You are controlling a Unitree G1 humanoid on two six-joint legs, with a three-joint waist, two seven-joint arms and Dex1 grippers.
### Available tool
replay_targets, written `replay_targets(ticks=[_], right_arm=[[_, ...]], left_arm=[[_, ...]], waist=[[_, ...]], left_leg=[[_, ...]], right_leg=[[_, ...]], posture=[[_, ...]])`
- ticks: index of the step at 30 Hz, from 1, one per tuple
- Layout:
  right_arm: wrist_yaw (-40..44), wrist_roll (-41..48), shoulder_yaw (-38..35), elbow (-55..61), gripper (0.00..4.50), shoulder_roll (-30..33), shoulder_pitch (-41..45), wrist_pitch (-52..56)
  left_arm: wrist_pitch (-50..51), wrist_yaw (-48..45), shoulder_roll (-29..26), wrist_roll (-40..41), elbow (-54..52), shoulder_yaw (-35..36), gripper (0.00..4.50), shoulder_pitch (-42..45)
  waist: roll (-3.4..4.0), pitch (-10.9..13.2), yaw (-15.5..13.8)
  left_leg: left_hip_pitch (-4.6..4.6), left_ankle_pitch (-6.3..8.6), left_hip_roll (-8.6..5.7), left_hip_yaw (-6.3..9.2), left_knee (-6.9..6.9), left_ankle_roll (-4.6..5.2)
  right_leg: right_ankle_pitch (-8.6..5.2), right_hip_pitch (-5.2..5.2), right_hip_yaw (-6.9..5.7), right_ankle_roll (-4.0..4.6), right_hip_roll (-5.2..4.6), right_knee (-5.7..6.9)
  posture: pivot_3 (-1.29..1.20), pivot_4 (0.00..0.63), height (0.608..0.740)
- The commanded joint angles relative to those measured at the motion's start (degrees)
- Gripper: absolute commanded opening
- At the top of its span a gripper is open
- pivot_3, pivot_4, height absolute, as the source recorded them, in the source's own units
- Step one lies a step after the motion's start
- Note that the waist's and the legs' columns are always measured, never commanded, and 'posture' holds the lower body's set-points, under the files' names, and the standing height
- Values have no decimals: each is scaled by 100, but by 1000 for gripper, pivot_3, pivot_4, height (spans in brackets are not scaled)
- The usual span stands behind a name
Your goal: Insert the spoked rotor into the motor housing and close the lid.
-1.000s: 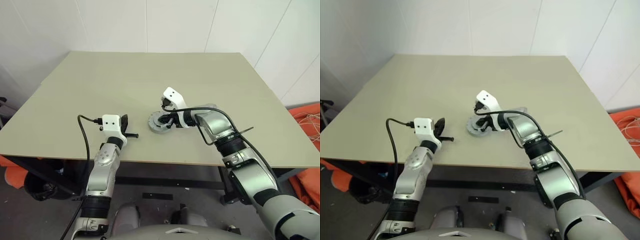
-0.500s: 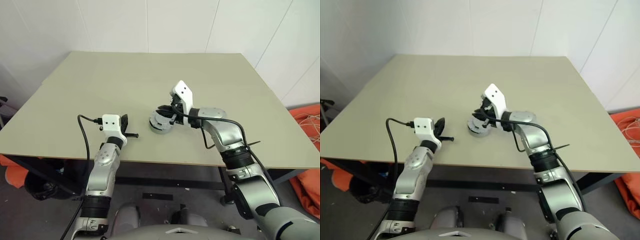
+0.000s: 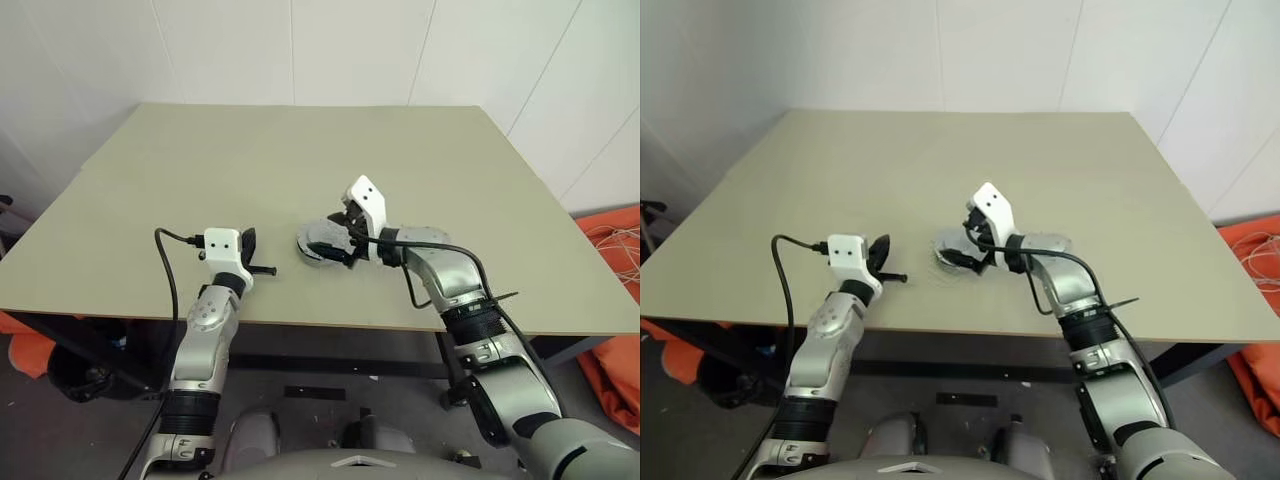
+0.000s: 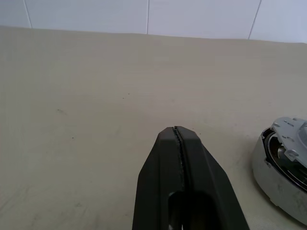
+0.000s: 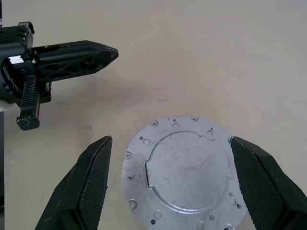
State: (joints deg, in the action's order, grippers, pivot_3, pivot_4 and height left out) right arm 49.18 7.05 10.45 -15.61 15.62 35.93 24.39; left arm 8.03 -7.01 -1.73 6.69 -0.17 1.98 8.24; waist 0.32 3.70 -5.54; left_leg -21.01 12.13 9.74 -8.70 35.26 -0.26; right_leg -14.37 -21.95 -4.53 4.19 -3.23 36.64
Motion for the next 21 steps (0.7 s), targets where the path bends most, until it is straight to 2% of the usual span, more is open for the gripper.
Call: replay_targets(ticks=[1, 21], right_arm=[[67, 9, 34, -165, 4480, -35, 247, -256], [359, -189, 124, -1843, 4480, -233, 960, -908]], left_arm=[[-29, 3, -19, 23, -129, 13, 0, 122], [-50, 53, -16, 19, -160, 57, 0, 141]], waist=[[0, 0, 0], [0, 0, 3]], left_leg=[[0, 0, 0, 0, 0, 0], [0, 1, 1, 0, 0, 3]], right_leg=[[0, 0, 0, 0, 0, 0], [0, -5, 0, 2, 0, 0]], posture=[[0, 0, 740], [0, 0, 740]])
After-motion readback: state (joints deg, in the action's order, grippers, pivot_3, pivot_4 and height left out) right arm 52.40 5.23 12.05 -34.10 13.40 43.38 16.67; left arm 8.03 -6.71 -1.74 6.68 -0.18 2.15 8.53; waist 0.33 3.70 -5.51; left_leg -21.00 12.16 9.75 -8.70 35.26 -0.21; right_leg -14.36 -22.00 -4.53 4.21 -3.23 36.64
